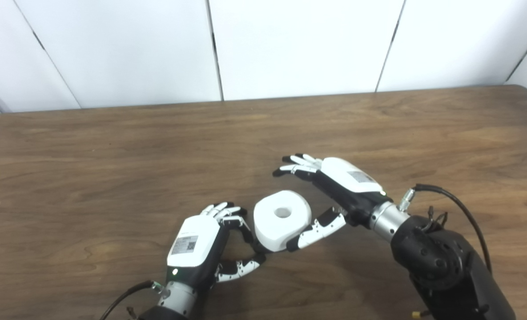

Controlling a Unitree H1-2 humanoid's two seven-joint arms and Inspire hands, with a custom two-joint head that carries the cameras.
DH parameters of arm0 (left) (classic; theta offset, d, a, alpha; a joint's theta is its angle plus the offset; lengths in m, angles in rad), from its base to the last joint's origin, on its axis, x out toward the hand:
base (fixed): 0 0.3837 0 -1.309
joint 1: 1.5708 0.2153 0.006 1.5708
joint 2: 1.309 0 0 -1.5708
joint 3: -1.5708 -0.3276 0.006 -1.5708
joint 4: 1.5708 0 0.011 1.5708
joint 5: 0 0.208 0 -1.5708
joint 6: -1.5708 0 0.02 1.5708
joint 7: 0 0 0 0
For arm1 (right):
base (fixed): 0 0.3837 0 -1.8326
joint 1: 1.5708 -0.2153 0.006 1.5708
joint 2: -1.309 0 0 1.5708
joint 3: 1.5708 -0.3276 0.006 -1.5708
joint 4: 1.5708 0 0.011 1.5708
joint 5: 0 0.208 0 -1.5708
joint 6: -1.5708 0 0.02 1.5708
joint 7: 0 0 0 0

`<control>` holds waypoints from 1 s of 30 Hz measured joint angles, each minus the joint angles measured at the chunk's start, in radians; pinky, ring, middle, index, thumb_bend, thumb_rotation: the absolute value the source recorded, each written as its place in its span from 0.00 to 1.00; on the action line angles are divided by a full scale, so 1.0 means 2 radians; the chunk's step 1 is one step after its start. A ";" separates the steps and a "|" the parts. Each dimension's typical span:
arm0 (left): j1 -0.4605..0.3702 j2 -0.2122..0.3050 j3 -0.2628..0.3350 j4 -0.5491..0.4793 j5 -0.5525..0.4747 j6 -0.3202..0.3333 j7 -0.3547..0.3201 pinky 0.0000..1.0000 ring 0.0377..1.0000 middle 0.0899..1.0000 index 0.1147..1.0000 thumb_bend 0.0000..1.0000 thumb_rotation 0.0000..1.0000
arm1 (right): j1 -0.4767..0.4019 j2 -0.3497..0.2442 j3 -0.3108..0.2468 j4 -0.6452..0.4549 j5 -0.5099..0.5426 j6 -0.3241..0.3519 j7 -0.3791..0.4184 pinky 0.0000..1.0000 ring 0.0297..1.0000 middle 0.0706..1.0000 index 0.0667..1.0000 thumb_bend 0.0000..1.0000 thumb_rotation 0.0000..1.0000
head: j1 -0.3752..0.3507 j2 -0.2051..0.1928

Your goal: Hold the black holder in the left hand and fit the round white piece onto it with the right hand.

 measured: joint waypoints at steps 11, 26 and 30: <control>-0.002 -0.005 0.005 0.004 -0.002 0.001 0.000 0.92 0.90 0.82 0.71 0.91 0.17 | -0.008 0.000 -0.005 0.004 0.000 0.003 0.006 1.00 1.00 0.98 0.88 1.00 0.50 | 0.015 -0.008; 0.008 0.004 0.083 -0.074 -0.193 0.063 -0.101 0.90 0.95 0.92 0.90 1.00 0.21 | -0.041 -0.016 -0.010 0.036 0.027 0.011 0.039 1.00 1.00 1.00 0.95 1.00 0.51 | 0.037 -0.026; 0.017 0.016 0.103 -0.112 -0.238 0.108 -0.130 0.90 0.94 0.93 0.90 0.99 0.20 | -0.049 -0.021 -0.016 0.038 0.046 0.017 0.047 0.98 1.00 1.00 0.96 1.00 0.52 | 0.041 -0.032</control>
